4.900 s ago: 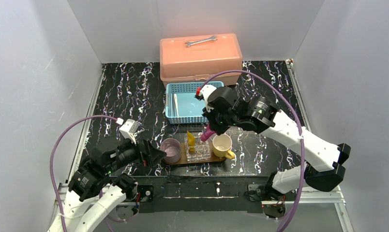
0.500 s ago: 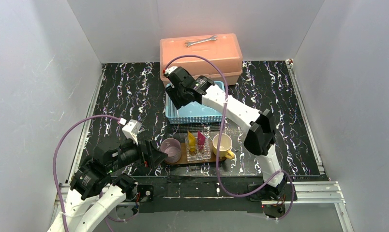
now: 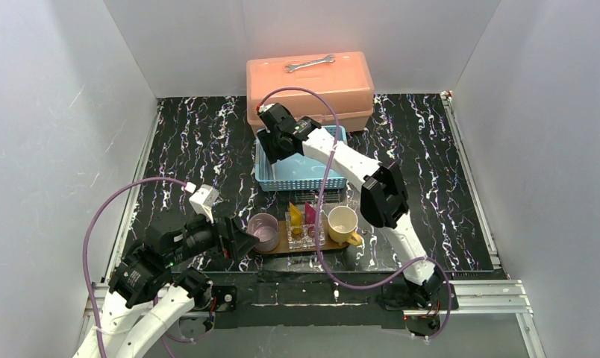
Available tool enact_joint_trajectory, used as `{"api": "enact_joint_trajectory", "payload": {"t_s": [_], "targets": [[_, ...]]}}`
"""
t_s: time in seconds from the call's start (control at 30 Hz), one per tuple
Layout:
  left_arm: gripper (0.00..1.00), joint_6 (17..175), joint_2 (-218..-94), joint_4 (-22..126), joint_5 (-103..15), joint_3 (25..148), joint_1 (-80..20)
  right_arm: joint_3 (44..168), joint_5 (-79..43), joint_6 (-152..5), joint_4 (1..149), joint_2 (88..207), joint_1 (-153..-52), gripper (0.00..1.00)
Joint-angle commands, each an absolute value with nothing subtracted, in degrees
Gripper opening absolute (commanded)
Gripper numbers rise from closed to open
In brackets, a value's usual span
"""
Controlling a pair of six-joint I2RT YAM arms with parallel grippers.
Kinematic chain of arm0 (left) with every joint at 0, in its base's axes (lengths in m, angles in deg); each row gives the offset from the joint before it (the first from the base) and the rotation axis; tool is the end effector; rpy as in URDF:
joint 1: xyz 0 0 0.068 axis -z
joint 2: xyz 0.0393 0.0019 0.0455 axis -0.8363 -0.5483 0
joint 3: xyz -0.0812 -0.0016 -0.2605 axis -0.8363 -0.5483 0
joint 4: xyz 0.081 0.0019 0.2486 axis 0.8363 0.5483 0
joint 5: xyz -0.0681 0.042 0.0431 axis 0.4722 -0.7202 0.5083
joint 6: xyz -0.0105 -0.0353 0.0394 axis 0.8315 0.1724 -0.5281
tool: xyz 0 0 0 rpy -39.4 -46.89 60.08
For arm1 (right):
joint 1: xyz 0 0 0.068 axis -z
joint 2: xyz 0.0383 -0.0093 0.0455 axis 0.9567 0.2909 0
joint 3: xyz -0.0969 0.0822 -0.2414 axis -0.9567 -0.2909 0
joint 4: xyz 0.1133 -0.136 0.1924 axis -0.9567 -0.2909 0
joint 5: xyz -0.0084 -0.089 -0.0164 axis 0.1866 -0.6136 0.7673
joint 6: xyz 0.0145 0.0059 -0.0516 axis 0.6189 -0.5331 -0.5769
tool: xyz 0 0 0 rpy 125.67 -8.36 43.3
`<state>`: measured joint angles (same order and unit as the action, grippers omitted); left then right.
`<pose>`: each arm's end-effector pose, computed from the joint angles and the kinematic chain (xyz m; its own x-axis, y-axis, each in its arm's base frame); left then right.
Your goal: Prepare toiletry sets of a toothbrush and toothpaste on the tray
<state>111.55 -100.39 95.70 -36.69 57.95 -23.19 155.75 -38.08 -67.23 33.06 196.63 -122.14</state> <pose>0.0565 -0.0489 0.3248 -0.5683 -0.1589 -0.8074 0.5434 0.6644 -0.5132 0.3424 0.3833 0.2725 -0.6172 -0.3769 -0.6907 -0.5203 0.8540 -0.0011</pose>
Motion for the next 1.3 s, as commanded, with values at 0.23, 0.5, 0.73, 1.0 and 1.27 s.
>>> {"api": "enact_joint_trajectory", "payload": {"t_s": [0.23, 0.5, 0.73, 1.0, 1.27], "targets": [[0.98, 110.72, -101.06, 94.97, -36.27, 57.56, -23.18, 159.99, -37.01, -64.66, 39.13, 202.55, -121.16, 0.63], [0.98, 110.76, -100.97, 94.97, -36.40, 57.56, -23.18, 160.43, -37.15, -63.37, 40.89, 205.46, -120.90, 0.63], [0.98, 110.76, -100.97, 94.96, -36.36, 57.56, -23.18, 160.34, -37.07, -62.79, 41.73, 207.28, -120.82, 0.63], [0.98, 110.84, -100.86, 94.97, -36.36, 57.55, -23.17, 159.81, -39.03, -63.75, 40.40, 209.06, -120.81, 0.62], [0.98, 110.85, -101.02, 94.97, -36.27, 57.56, -23.16, 158.58, -41.07, -65.63, 37.99, 210.09, -120.81, 0.60]]}}
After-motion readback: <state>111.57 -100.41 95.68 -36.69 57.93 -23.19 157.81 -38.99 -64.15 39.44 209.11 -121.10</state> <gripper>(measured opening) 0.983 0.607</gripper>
